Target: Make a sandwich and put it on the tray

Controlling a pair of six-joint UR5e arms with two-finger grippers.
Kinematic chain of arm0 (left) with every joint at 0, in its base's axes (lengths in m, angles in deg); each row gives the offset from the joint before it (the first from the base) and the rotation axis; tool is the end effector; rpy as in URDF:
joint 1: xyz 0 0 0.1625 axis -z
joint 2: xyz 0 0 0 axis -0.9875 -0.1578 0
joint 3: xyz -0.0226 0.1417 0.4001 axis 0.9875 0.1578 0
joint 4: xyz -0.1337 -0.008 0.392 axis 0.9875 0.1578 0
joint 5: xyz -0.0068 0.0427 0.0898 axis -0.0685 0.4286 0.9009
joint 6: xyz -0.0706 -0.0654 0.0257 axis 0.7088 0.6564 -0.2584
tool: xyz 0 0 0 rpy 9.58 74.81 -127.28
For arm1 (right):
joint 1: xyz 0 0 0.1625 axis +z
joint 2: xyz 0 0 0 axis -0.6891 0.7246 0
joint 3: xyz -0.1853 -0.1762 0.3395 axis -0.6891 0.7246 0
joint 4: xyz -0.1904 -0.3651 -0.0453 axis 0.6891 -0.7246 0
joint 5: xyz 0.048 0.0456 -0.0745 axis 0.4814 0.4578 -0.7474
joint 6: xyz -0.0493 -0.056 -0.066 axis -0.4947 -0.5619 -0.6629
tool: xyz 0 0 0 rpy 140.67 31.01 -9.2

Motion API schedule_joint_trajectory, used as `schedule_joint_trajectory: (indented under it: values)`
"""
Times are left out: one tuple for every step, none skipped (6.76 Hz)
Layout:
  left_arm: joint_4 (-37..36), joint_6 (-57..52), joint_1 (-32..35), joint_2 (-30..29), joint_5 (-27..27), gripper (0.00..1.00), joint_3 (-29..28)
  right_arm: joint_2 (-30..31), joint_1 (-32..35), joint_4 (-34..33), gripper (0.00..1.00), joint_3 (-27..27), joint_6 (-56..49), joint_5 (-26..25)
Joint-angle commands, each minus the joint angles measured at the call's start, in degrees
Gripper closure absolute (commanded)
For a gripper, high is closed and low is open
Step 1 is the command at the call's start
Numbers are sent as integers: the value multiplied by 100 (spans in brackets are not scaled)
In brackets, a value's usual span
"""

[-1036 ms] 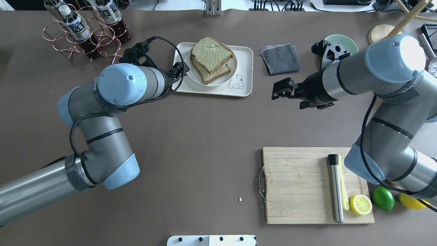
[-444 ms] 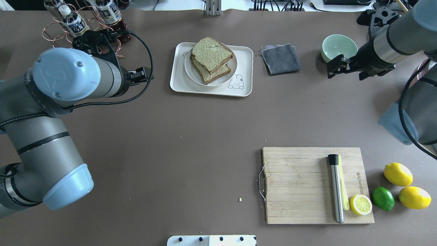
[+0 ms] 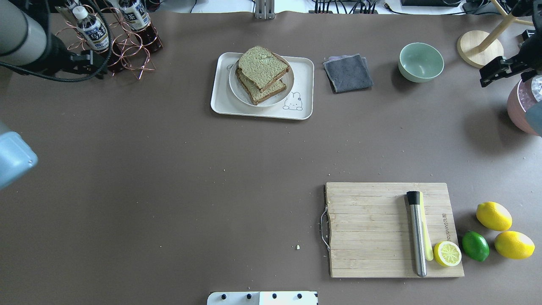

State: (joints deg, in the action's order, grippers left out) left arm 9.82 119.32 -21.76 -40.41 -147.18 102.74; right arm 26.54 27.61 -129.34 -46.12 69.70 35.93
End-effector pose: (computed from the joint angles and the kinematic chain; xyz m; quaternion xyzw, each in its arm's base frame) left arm 0.1882 -0.5066 0.2683 0.1352 0.3306 -0.0817 0.9305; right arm -0.1023 -0.5492 0.4484 0.0738 -0.3188 -0.0194 0.9448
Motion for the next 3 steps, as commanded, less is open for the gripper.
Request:
schedule_joint_trajectory:
  values:
    - [17,-1897,1452,686,-1289,1,-134,638,685,3,0,47,-1259,608]
    - [35,-2515,1850,889,-1580,1,-283,876,931,3,0,152,-1743,802]
    - [87,-2991,2158,1178,-1792,1,-407,1009,1186,21,0,458,-2070,1222]
